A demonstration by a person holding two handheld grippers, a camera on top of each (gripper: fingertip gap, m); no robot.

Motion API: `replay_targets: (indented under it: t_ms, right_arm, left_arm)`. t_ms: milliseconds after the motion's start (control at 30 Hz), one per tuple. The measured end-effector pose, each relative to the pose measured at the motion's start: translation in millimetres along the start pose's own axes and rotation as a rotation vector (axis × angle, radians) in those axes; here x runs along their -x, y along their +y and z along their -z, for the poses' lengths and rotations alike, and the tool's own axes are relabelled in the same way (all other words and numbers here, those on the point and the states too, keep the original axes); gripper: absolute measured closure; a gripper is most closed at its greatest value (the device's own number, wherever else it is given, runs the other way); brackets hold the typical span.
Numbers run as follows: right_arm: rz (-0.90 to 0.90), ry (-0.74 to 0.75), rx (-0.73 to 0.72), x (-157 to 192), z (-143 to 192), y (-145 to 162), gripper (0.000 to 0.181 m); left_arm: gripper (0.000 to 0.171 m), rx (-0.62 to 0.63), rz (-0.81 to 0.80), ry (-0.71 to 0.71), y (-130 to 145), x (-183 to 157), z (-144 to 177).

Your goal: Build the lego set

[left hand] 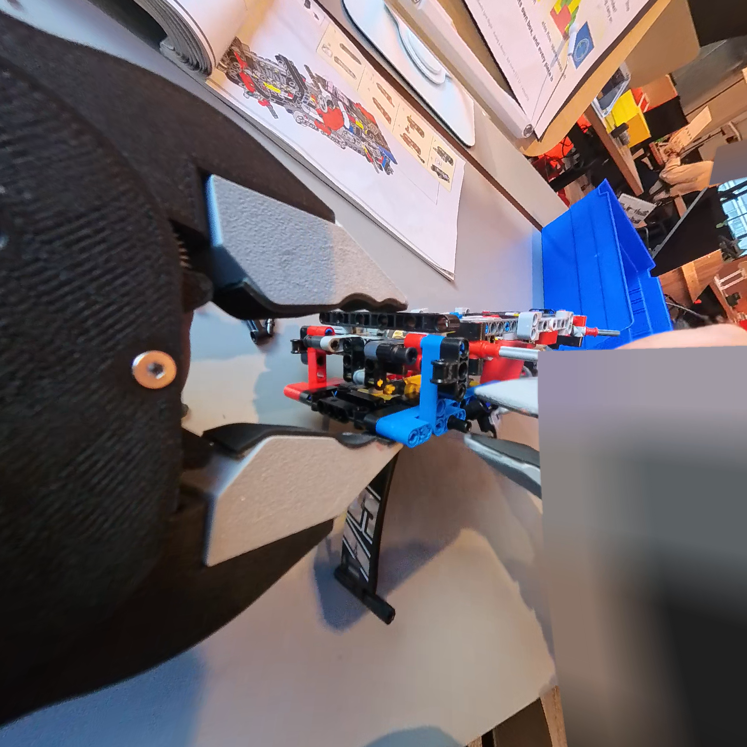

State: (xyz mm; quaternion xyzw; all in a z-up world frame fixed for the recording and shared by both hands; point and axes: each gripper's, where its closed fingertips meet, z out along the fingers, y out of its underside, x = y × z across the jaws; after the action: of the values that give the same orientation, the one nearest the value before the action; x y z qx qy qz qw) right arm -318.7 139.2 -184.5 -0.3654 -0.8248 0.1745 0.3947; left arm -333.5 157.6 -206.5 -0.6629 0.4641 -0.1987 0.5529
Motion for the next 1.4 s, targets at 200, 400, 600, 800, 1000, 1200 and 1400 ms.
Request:
replay_targets:
  t_ms: [200, 400, 600, 800, 1000, 1200, 1400]
  right_arm:
    - [-0.049, 0.036, 0.002, -6.1, 3.1, -5.5, 0.178]
    - [-0.170, -0.107, 0.082, -2.1, 0.8, -2.5, 0.178]
    - [-0.186, -0.146, 0.152, -2.5, -1.1, 0.5, 0.174]
    - [-0.181, -0.231, 0.231, 2.7, -0.1, 2.2, 0.177]
    - [-0.135, -0.253, 0.278, 4.2, 0.0, 3.6, 0.175]
    - [-0.036, -0.212, 0.314, 5.9, 0.0, 4.3, 0.176]
    - [0.040, -0.073, 0.289, 2.5, 0.6, 3.6, 0.176]
  left_arm:
    - [0.115, 0.003, 0.000, -0.002, -0.1, -0.4, -0.6]
    - [0.115, 0.007, -0.002, -0.003, -0.1, -1.1, -0.7]
    - [0.115, 0.008, 0.001, -0.004, -0.1, -1.2, -0.8]
    - [0.115, 0.011, -0.005, -0.006, -0.1, -1.8, -1.2]
    - [0.115, 0.009, -0.004, -0.006, -0.1, -1.5, -1.2]
    - [0.114, 0.010, -0.003, -0.007, 0.0, -1.4, -1.2]
    - [0.115, 0.010, 0.008, -0.009, 0.0, -0.5, -1.1]
